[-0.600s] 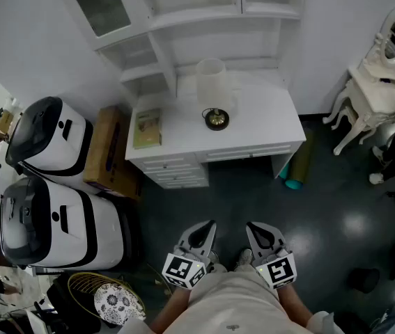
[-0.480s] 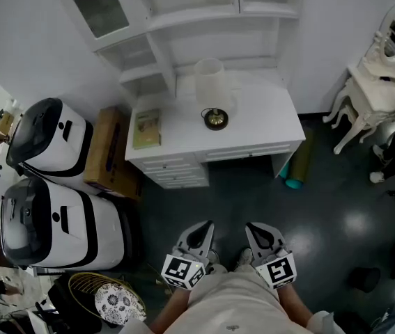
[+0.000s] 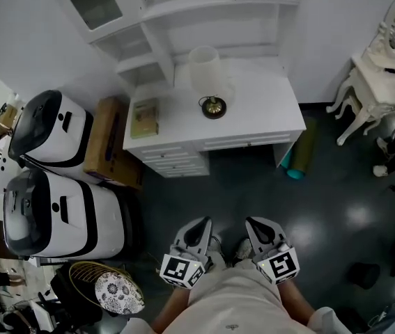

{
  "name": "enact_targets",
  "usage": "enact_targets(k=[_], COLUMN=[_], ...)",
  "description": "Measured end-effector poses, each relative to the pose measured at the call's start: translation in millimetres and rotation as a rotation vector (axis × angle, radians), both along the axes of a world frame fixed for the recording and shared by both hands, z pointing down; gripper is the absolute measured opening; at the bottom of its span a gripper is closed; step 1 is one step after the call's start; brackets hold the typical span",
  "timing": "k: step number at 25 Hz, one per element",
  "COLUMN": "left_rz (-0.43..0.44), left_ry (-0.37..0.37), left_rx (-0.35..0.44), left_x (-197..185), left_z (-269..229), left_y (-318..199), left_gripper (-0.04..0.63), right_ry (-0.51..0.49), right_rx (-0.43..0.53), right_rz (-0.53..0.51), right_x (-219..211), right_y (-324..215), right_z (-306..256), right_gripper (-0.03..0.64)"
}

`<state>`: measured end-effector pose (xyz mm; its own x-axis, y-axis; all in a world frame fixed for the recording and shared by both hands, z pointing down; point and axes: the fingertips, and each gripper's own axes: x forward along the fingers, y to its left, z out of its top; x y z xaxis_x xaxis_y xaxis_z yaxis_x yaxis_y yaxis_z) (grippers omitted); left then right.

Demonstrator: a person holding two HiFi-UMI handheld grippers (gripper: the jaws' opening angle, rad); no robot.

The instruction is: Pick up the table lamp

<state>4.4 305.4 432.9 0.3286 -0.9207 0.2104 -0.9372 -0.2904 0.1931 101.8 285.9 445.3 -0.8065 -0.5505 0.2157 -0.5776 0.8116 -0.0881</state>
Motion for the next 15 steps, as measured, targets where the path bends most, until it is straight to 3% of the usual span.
enact_targets(k=[7,15], left_rz=[-0.018,-0.003], left_ry=[0.0,-0.007], left_rx=[-0.036,-0.075], left_x=[-13,-45], left_z=[14,35], left_y=[-6,-52], left_gripper=[0.008,0.009], right_ry=[0.035,0.061], right_rx=[-0.02,0.018], right_rz=[0.032,0.066], right_x=[-2,-19], right_y=[-12,-45], right_z=[14,0], right_gripper=[0.011,0.011])
